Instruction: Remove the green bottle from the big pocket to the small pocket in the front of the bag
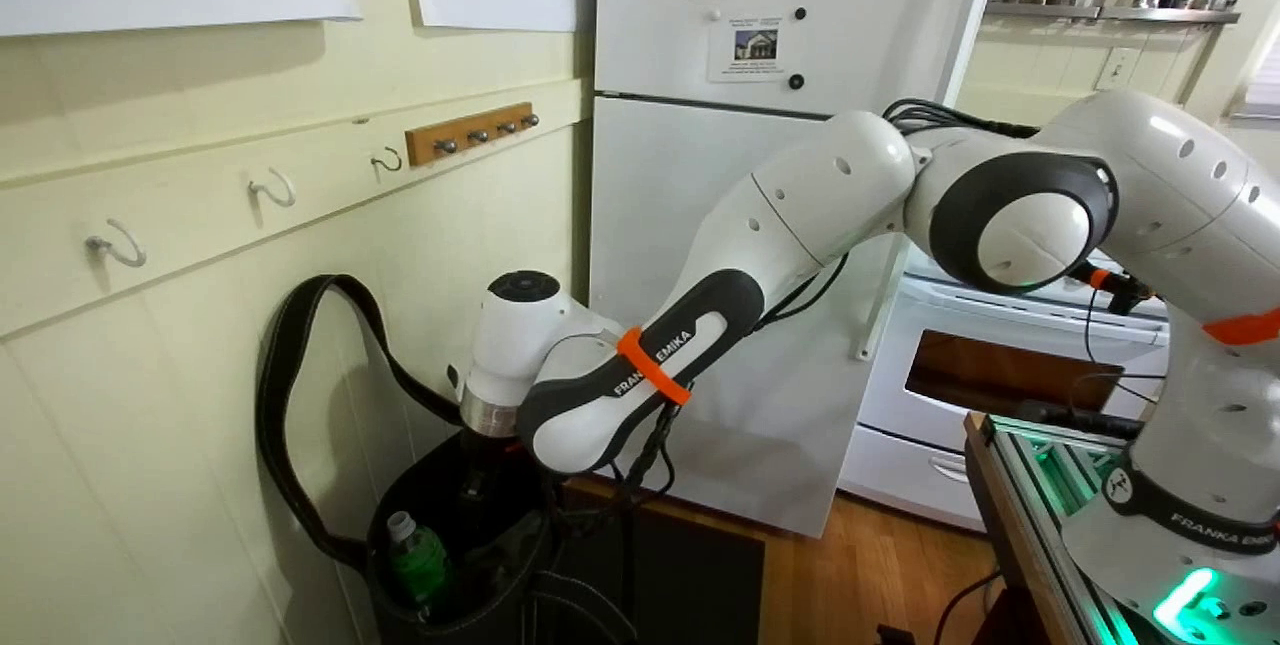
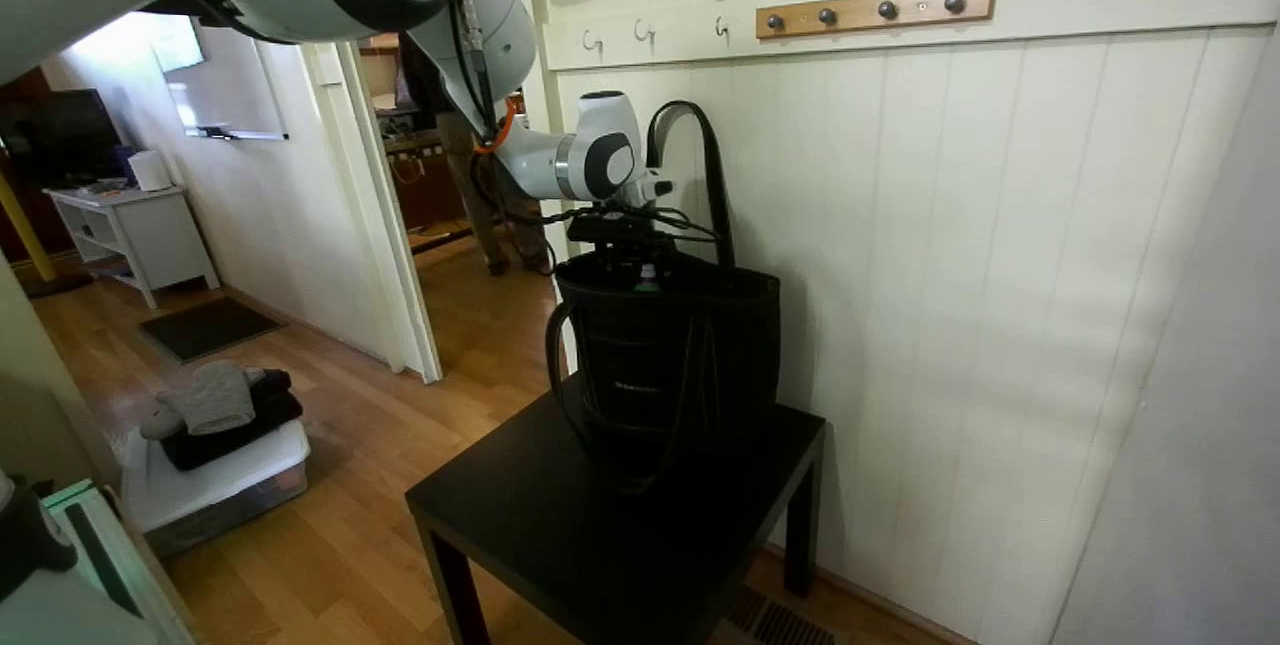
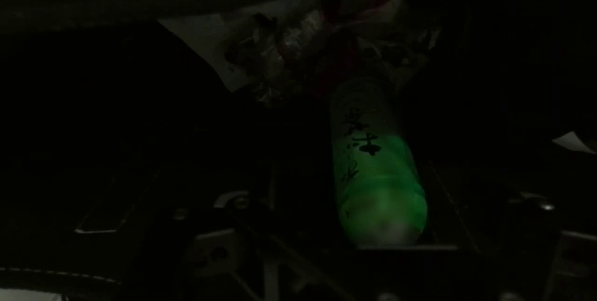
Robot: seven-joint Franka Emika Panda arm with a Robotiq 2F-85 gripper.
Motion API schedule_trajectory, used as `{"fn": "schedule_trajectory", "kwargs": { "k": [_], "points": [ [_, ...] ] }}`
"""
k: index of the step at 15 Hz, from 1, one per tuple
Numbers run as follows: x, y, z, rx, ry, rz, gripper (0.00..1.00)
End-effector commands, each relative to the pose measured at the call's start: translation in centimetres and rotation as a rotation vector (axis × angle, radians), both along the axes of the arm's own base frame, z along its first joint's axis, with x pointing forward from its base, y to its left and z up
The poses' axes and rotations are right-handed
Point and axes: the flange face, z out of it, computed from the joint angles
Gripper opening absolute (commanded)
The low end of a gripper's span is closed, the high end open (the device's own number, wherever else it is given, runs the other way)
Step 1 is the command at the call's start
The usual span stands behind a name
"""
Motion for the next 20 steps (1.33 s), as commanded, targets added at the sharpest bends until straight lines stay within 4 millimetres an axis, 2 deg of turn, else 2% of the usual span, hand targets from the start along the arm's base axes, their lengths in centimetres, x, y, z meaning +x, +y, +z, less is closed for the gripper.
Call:
{"fn": "schedule_trajectory", "kwargs": {
  "k": [1, 12, 20],
  "points": [
    [1.5, 1.6, -1.3, -0.036, -0.036, 0.011, 1.00],
    [3.7, 3.4, -3.6, -0.070, -0.181, 0.087, 1.00],
    [4.3, 4.1, -4.9, -0.041, -0.306, 0.120, 1.00]
  ]
}}
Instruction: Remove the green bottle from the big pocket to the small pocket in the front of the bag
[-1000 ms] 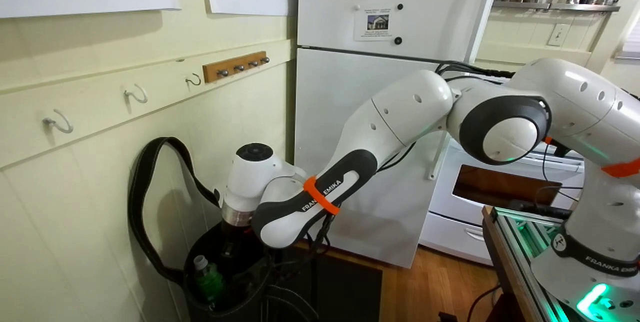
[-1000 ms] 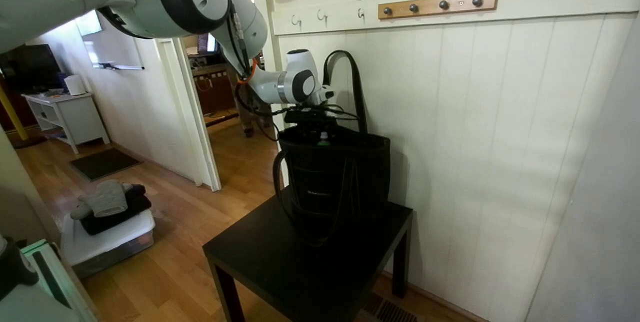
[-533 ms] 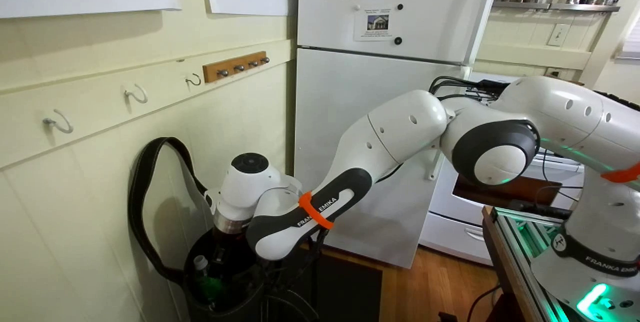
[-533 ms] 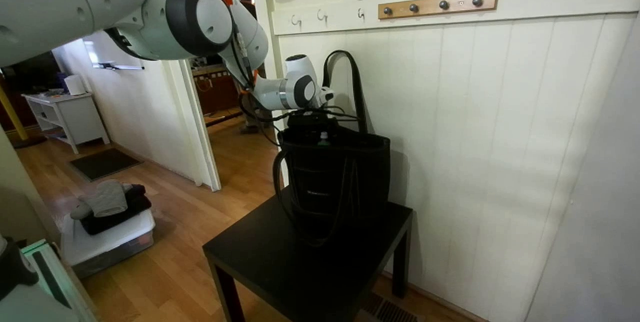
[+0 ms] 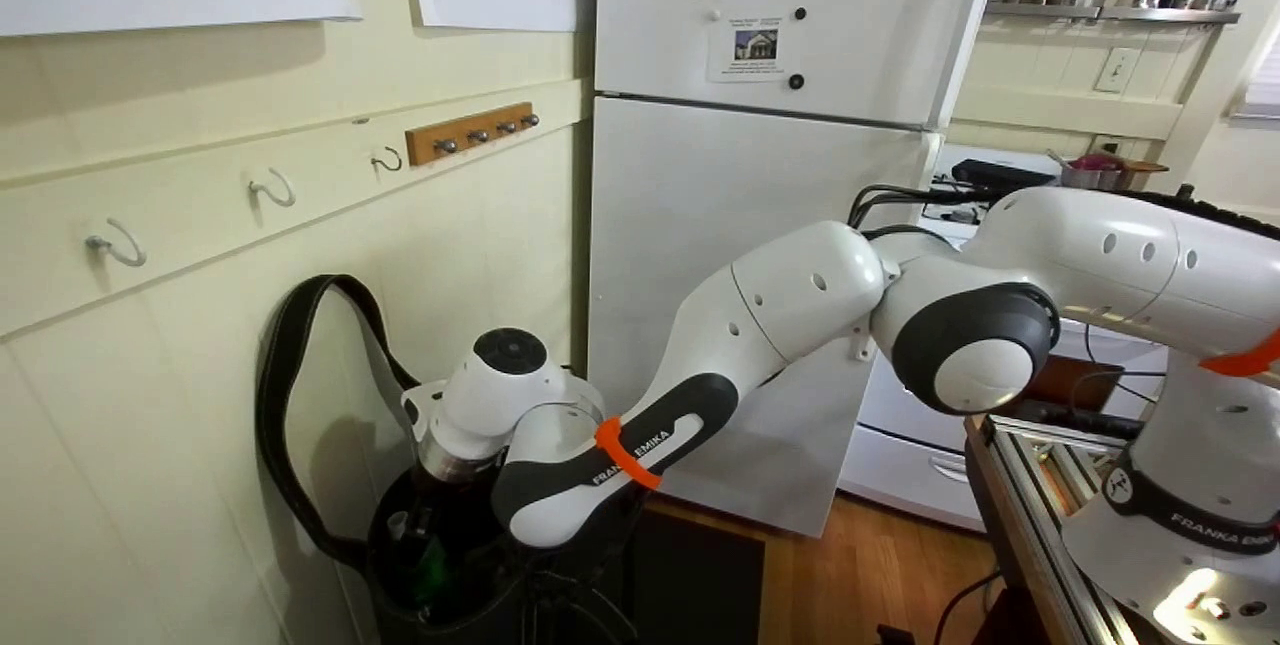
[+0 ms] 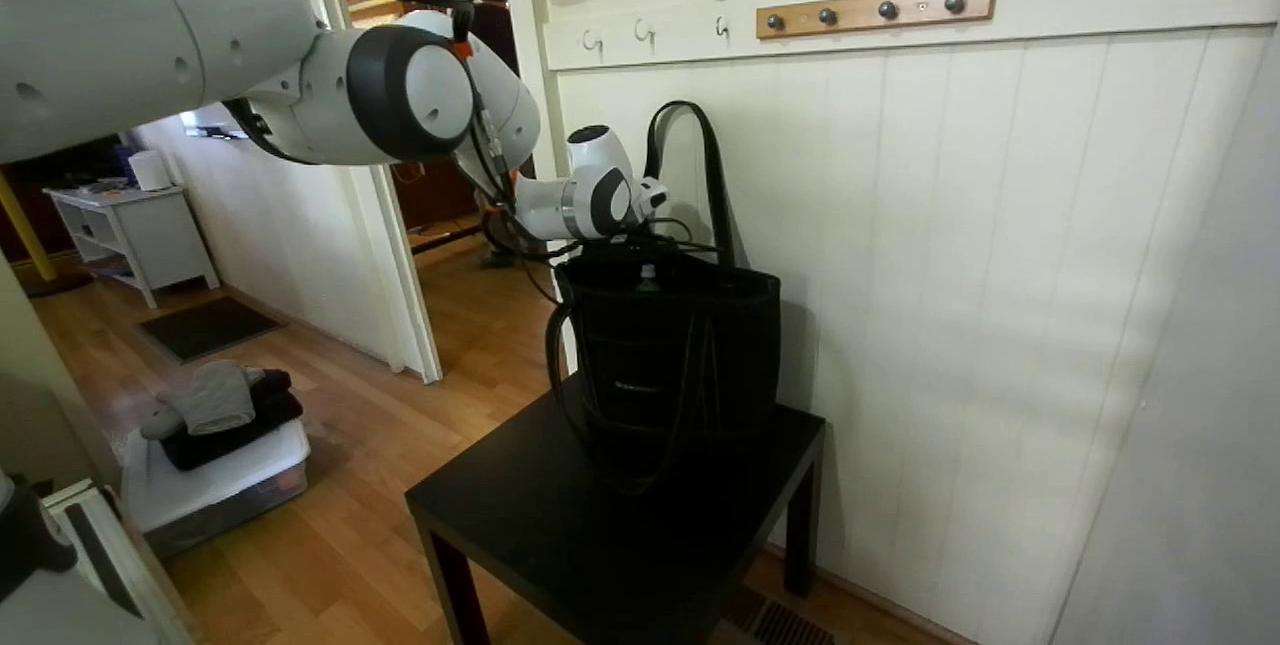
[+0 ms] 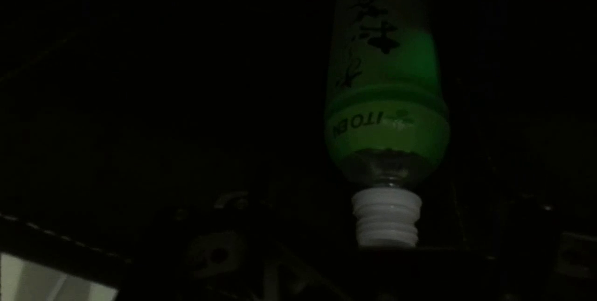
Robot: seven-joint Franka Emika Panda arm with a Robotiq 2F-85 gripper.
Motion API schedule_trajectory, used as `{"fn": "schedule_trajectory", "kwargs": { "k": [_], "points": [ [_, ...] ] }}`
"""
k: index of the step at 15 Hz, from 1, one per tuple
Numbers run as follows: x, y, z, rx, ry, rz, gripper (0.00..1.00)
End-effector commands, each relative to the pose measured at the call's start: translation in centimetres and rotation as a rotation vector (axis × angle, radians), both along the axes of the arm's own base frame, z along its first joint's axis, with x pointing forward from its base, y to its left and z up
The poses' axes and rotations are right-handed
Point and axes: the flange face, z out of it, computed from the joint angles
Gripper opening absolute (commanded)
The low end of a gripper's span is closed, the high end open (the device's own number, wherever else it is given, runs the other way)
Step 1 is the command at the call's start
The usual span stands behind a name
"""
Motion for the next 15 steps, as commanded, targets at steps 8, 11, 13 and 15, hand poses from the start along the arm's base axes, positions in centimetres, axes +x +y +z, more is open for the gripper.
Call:
{"fn": "schedule_trajectory", "kwargs": {
  "k": [8, 11, 13, 15],
  "points": [
    [0.4, 1.0, -1.7, -0.033, -0.089, 0.084, 0.37],
    [0.5, 0.9, -1.4, -0.045, -0.091, 0.098, 0.27],
    [0.5, 0.8, -1.1, -0.058, -0.085, 0.109, 0.25],
    [0.6, 0.8, -0.7, -0.071, -0.089, 0.116, 0.24]
  ]
}}
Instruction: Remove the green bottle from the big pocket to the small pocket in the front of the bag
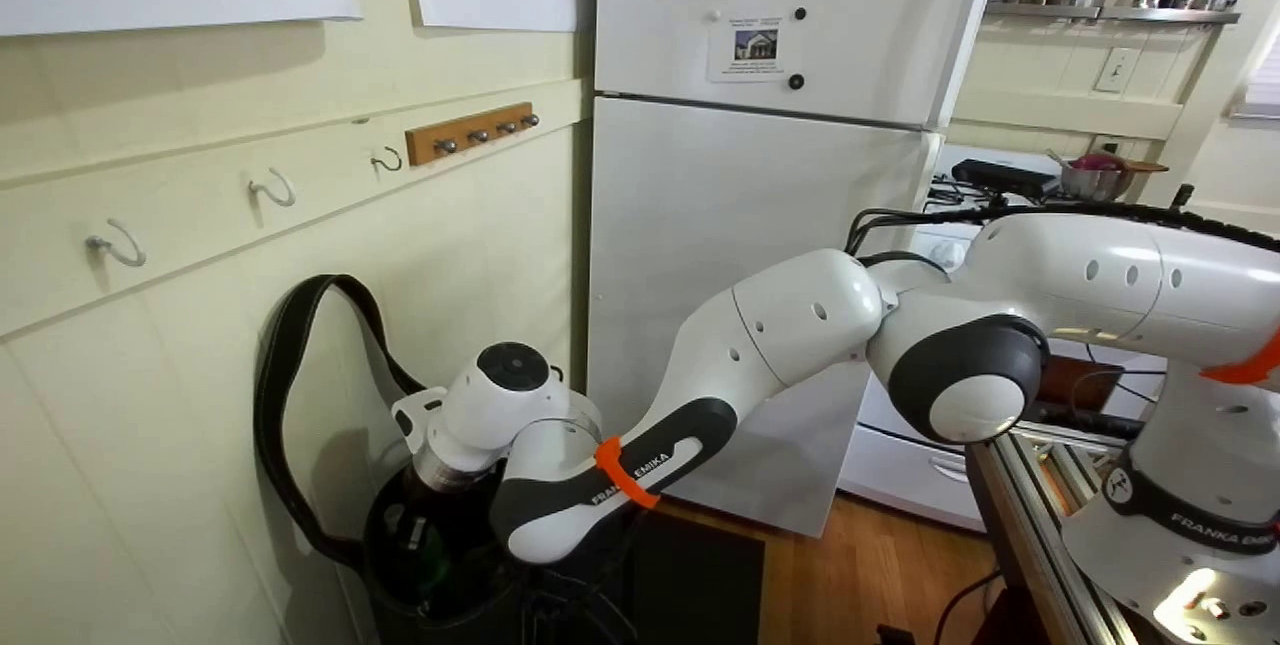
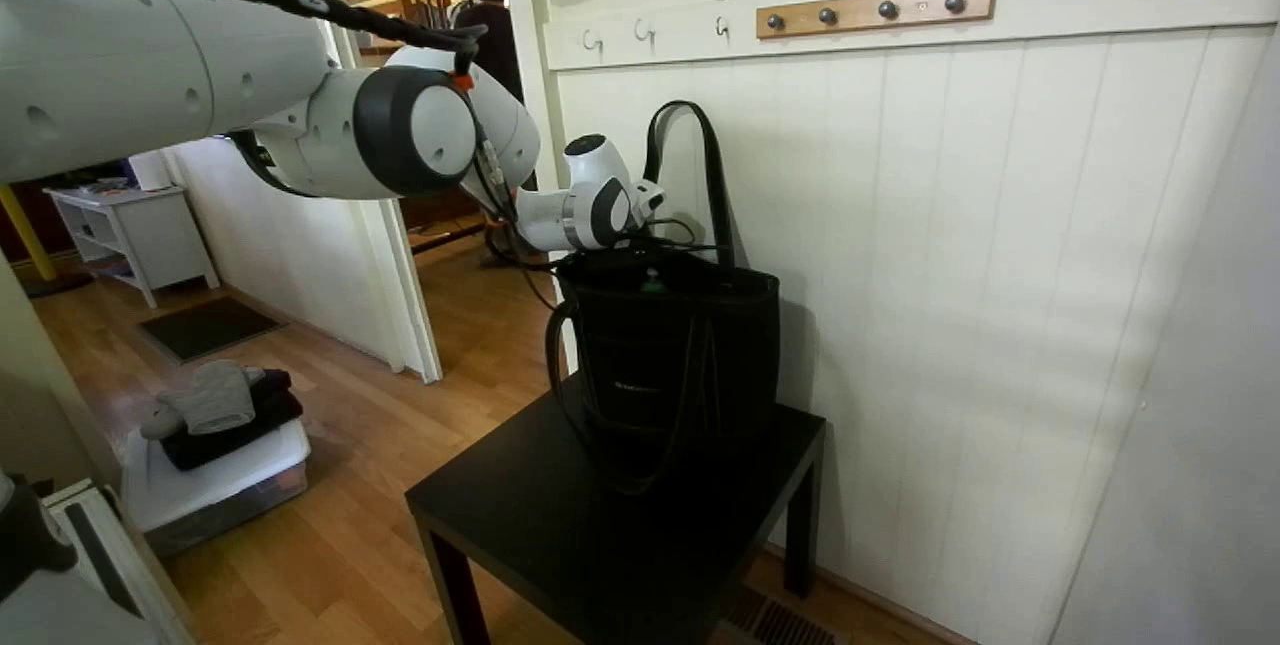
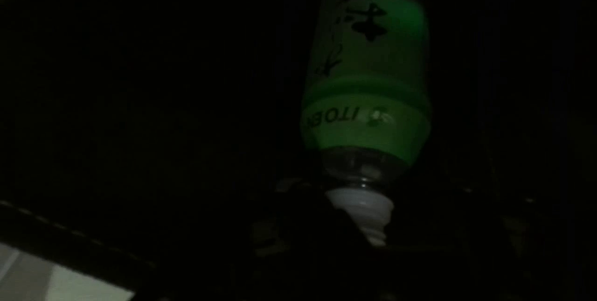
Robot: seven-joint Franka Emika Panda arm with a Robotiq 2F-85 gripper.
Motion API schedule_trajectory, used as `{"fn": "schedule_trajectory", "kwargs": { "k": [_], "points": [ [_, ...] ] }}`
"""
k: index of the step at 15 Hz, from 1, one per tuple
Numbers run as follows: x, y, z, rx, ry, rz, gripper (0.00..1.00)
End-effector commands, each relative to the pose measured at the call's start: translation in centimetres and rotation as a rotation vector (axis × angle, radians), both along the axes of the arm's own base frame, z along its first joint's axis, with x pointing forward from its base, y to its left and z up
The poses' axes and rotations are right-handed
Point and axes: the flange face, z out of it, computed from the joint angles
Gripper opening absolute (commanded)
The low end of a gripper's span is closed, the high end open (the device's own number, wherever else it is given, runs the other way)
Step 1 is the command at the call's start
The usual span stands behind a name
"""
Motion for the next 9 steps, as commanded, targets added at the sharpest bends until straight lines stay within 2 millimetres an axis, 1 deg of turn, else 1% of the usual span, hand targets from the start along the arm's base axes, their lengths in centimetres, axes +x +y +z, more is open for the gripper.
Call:
{"fn": "schedule_trajectory", "kwargs": {
  "k": [1, 9],
  "points": [
    [0.1, 0.1, 0.4, -0.038, -0.030, 0.030, 0.24],
    [-0.3, 1.1, 2.4, -0.082, -0.036, 0.046, 0.24]
  ]
}}
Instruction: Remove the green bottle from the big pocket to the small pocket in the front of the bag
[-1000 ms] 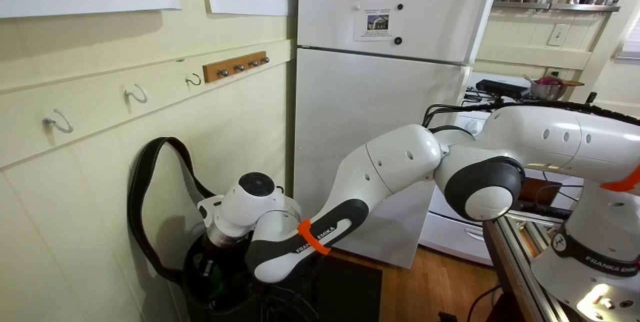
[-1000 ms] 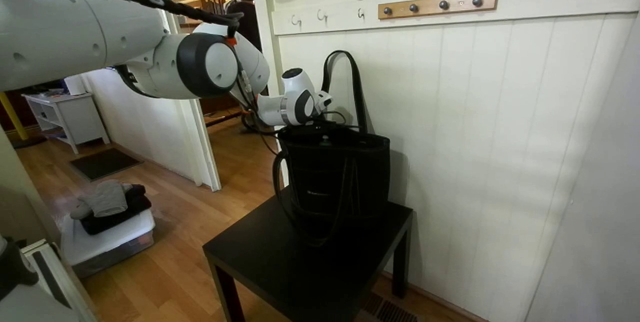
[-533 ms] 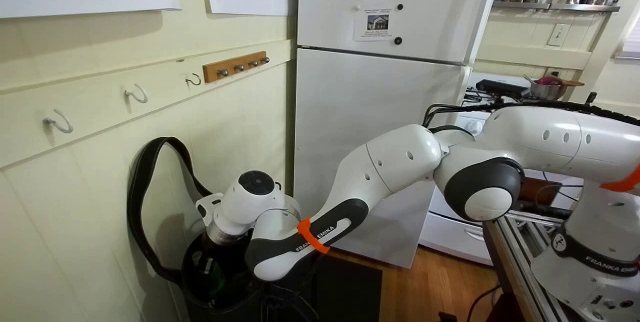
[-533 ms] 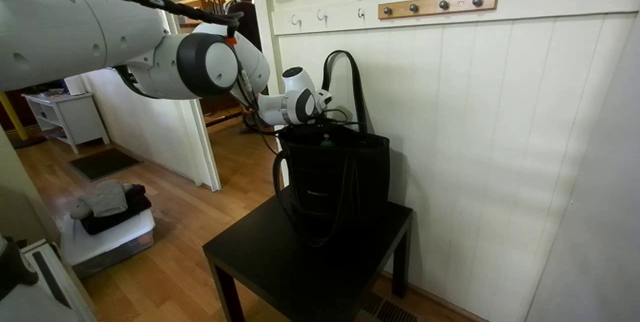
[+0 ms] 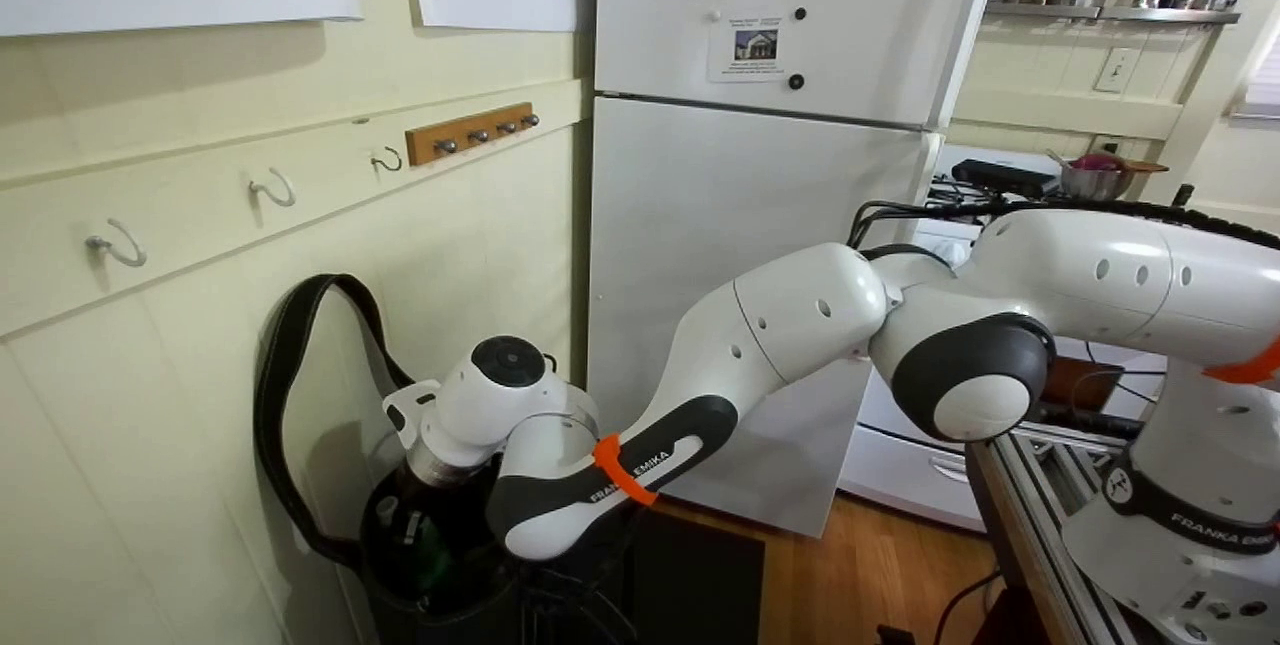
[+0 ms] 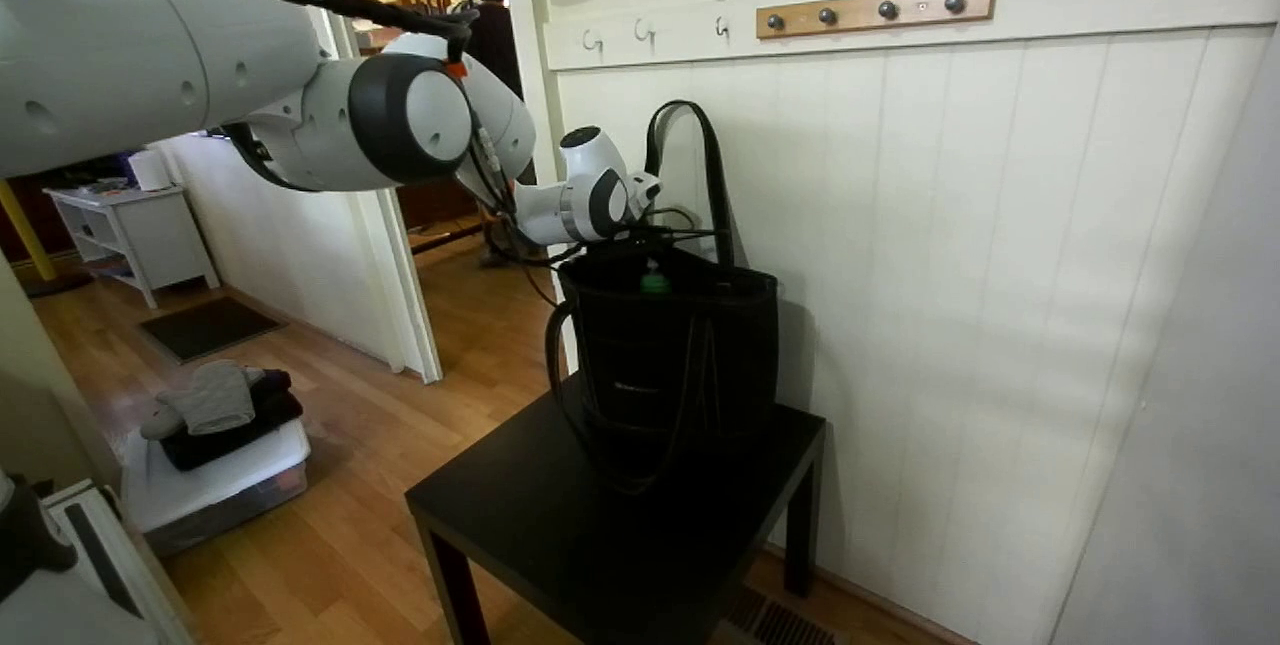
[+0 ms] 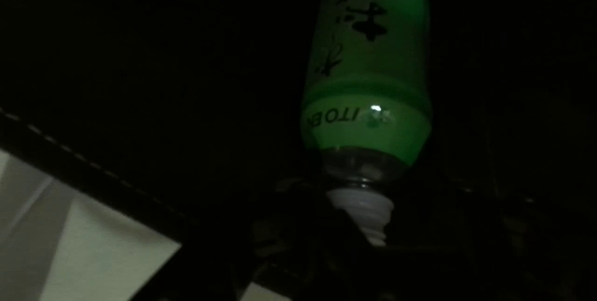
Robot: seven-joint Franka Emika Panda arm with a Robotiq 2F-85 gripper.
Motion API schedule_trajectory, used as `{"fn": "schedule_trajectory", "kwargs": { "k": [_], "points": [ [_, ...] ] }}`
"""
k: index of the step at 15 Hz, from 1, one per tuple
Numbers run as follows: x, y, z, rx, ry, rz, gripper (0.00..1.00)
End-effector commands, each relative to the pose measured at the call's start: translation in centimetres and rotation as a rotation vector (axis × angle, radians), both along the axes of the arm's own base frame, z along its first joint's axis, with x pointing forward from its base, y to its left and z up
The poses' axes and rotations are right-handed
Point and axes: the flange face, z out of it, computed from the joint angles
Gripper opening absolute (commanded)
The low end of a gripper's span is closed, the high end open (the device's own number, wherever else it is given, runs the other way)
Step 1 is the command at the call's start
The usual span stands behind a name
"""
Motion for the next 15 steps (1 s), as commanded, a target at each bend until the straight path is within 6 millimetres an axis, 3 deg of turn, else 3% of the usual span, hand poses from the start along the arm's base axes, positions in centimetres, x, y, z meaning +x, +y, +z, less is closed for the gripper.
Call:
{"fn": "schedule_trajectory", "kwargs": {
  "k": [1, 8, 15],
  "points": [
    [-0.6, 0.6, 1.3, -0.048, -0.021, 0.009, 0.24],
    [-3.2, 1.4, 4.7, -0.090, -0.145, -0.018, 0.24],
    [-7.6, 1.5, 7.8, -0.072, -0.254, -0.121, 0.24]
  ]
}}
